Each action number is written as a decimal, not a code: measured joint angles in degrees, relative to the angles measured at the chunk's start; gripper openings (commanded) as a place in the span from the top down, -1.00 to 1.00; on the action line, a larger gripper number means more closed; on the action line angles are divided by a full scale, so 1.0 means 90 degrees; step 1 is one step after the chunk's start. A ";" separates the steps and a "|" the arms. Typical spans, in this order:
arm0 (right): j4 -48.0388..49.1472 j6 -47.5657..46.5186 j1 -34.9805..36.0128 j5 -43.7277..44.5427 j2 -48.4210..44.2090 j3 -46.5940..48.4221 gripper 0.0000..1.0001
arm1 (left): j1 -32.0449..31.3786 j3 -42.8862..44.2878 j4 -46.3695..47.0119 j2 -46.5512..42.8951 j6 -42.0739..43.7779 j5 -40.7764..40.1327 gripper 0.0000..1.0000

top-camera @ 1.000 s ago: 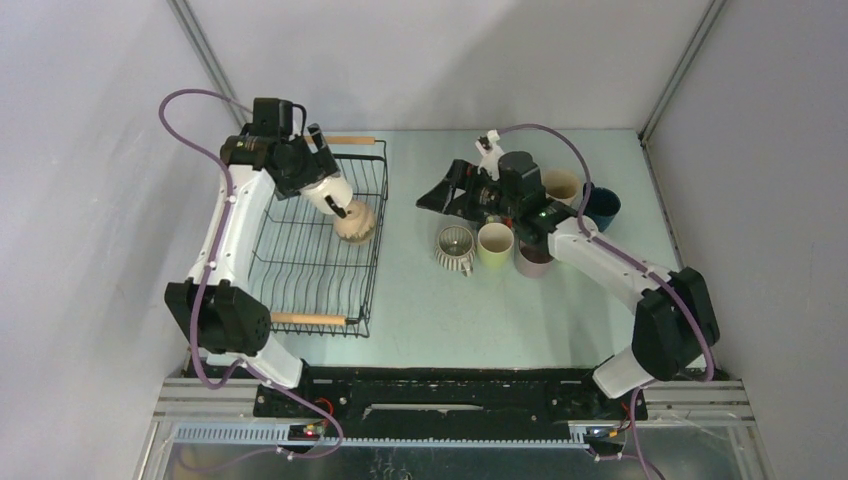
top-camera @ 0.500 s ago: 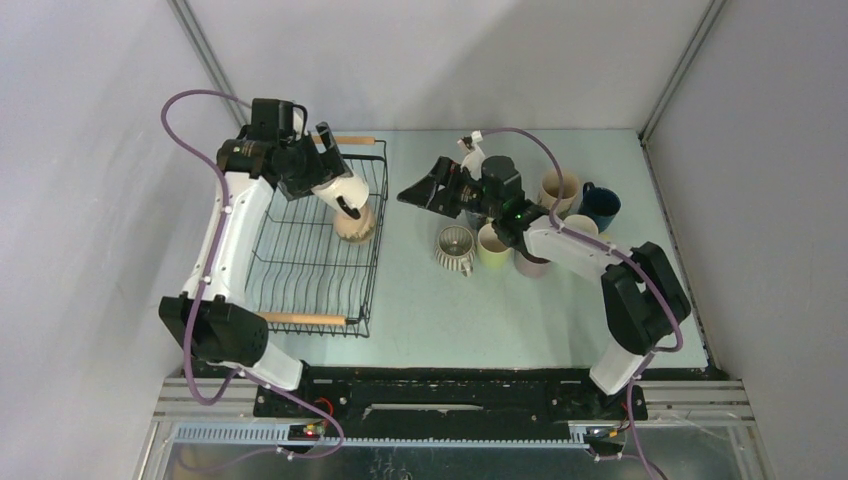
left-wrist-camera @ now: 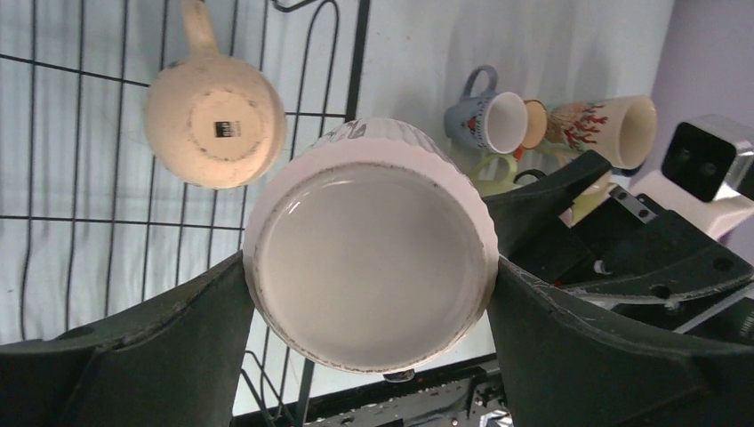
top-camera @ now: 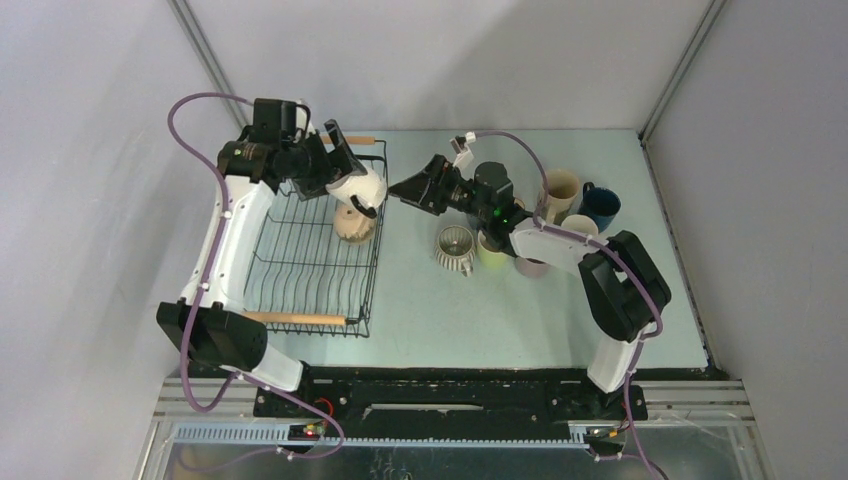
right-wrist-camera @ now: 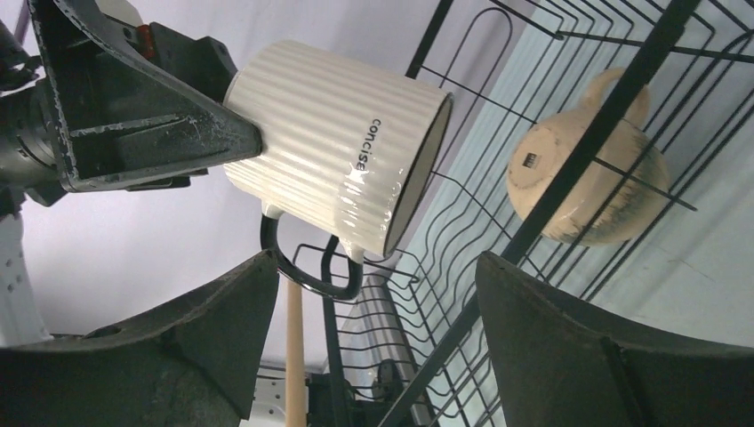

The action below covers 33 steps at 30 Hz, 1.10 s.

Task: Unload the cups from the dish rack
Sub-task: Place the cup at the center of the board.

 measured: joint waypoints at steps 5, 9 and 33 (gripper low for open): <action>0.0454 0.0308 0.0005 -0.0056 0.0073 0.0000 -0.71 | -0.0073 -0.0002 0.0131 -0.0002 -0.0180 0.0299 0.85; 0.0840 0.0573 0.0005 -0.0112 0.0134 0.0000 -0.66 | -0.0095 -0.0112 0.0313 -0.0032 -0.0284 0.0510 0.85; 0.2152 0.2055 -0.0112 -0.0488 0.0318 0.0000 0.22 | -0.0092 -0.1627 0.2399 -0.0529 -0.1715 0.2135 0.84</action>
